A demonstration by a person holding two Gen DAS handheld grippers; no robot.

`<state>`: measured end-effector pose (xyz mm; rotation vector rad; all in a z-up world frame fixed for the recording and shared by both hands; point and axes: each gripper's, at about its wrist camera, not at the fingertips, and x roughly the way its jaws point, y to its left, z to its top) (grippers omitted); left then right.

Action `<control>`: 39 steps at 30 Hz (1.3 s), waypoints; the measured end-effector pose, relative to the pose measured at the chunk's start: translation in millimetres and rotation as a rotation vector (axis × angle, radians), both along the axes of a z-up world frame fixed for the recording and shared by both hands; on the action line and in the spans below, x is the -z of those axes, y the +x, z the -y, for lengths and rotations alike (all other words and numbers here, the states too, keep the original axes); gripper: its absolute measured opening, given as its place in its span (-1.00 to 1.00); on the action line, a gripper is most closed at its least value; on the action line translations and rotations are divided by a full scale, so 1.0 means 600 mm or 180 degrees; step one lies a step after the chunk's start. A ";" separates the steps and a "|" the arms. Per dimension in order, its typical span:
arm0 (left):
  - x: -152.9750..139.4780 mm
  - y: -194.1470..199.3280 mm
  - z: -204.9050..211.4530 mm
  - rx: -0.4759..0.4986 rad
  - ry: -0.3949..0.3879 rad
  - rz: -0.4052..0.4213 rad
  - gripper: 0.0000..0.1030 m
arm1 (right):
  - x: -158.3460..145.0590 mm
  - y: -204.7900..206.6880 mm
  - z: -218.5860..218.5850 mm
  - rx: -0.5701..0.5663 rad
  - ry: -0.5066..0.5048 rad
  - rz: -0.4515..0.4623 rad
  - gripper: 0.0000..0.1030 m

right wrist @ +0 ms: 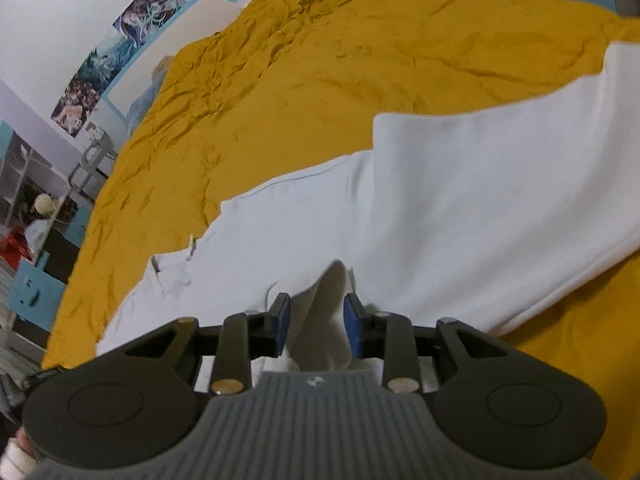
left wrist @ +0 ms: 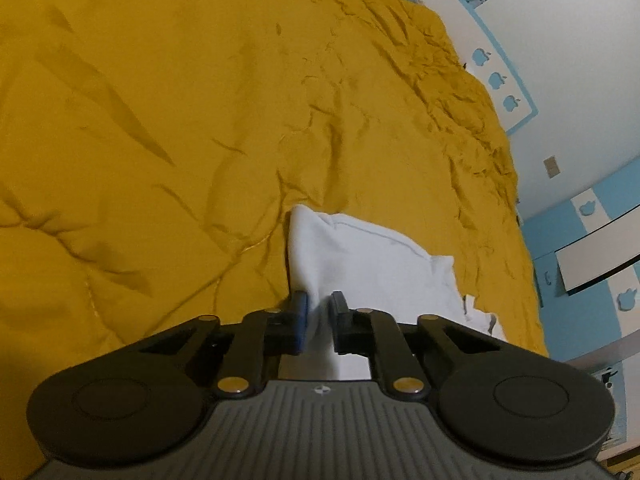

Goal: Fold small clothes

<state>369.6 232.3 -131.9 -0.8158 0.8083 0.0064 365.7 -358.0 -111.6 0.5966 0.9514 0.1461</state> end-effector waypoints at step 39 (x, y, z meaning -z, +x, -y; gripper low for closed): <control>-0.103 -0.068 0.048 0.0529 0.1253 0.0121 -0.84 | -0.034 -0.071 -0.029 -0.0093 -0.0779 0.0393 -1.00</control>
